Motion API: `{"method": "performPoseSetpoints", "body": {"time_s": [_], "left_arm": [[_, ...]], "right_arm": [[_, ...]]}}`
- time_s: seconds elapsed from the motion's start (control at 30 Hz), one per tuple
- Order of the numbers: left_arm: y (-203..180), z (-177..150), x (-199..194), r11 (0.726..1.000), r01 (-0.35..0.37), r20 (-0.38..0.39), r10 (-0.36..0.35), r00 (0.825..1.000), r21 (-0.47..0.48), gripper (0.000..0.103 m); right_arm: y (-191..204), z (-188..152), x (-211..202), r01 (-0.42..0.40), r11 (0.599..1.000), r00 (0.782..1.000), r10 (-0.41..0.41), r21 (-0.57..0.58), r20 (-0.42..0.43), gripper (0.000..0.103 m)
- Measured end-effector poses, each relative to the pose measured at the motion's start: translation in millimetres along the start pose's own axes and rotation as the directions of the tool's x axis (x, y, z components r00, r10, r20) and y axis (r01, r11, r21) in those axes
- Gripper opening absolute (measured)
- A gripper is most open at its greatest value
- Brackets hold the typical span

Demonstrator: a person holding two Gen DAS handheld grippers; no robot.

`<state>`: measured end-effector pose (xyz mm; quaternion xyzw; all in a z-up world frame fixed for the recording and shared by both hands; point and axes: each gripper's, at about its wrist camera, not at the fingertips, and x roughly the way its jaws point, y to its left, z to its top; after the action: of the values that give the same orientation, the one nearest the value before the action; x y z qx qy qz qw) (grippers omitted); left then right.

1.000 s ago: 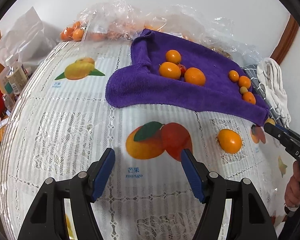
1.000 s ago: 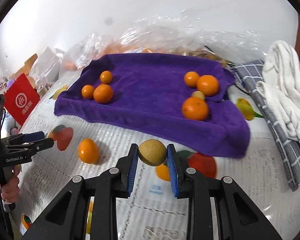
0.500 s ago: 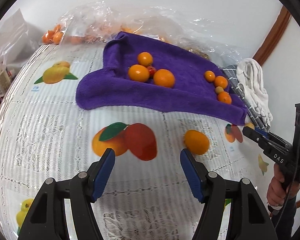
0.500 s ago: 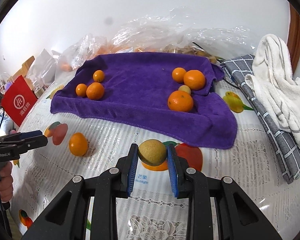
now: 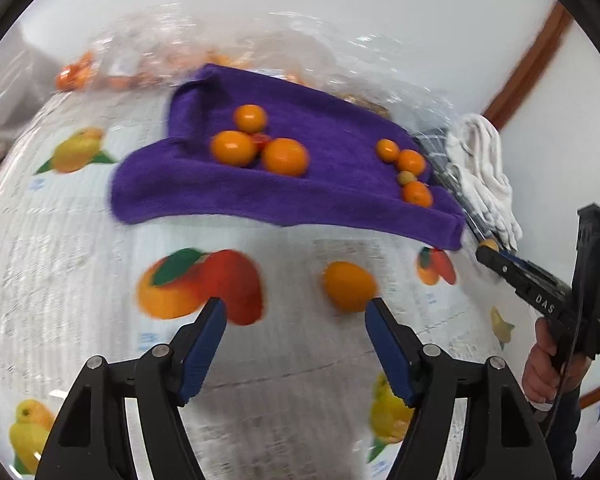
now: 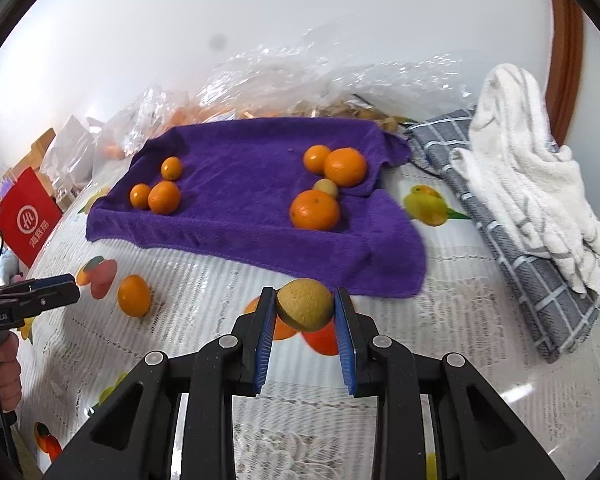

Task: Organize fruits
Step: 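Grasp a yellow-green fruit with the right gripper while the left gripper grasps an orange, then carry both fruits onto the purple towel and open both grippers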

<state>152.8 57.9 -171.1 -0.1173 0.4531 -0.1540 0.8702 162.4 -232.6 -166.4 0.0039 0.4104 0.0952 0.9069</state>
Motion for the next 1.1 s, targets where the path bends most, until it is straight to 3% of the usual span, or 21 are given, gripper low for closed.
{"method": "performPoseSetpoints", "body": {"time_s": [0.27, 0.37, 0.4, 0.47, 0.5, 0.73, 1.1], "left_arm": [[-40.2, -0.2, 40.0, 0.997, -0.053, -0.053, 0.056, 0.997, 0.052, 0.070], [-48.5, -0.9, 45.5, 0.994, -0.095, -0.032, 0.097, 0.995, 0.056, 0.067], [-49.9, -0.5, 47.5, 0.994, -0.095, -0.039, 0.098, 0.994, 0.057, 0.063], [-54.4, -0.3, 49.8, 0.986, -0.145, -0.032, 0.148, 0.989, 0.083, 0.041], [-55.2, 0.1, 50.5, 0.984, -0.155, -0.034, 0.159, 0.987, 0.092, 0.036], [-46.8, 10.4, 35.8, 0.988, -0.142, -0.022, 0.143, 0.989, 0.060, 0.036], [-18.9, 69.4, -11.0, 0.983, -0.184, 0.102, 0.182, 0.978, 0.011, 0.036]], "right_arm": [[-37.0, -2.0, -25.2, 0.076, 0.996, 0.997, -0.077, 0.043, 0.031, 0.029], [-45.5, -3.2, -29.3, 0.083, 0.995, 0.996, -0.085, 0.056, 0.033, 0.029], [-46.4, -3.6, -29.5, 0.082, 0.995, 0.996, -0.084, 0.057, 0.033, 0.029], [-47.8, -4.4, -28.5, 0.072, 0.995, 0.997, -0.074, 0.063, 0.030, 0.029], [-46.9, -4.3, -27.9, 0.066, 0.996, 0.997, -0.068, 0.062, 0.029, 0.029], [-32.8, 4.1, -17.9, 0.007, 0.999, 0.999, -0.009, 0.038, 0.035, 0.029], [-4.7, 53.7, 4.4, -0.072, 0.997, 0.995, 0.071, 0.018, 0.071, 0.029]]}}
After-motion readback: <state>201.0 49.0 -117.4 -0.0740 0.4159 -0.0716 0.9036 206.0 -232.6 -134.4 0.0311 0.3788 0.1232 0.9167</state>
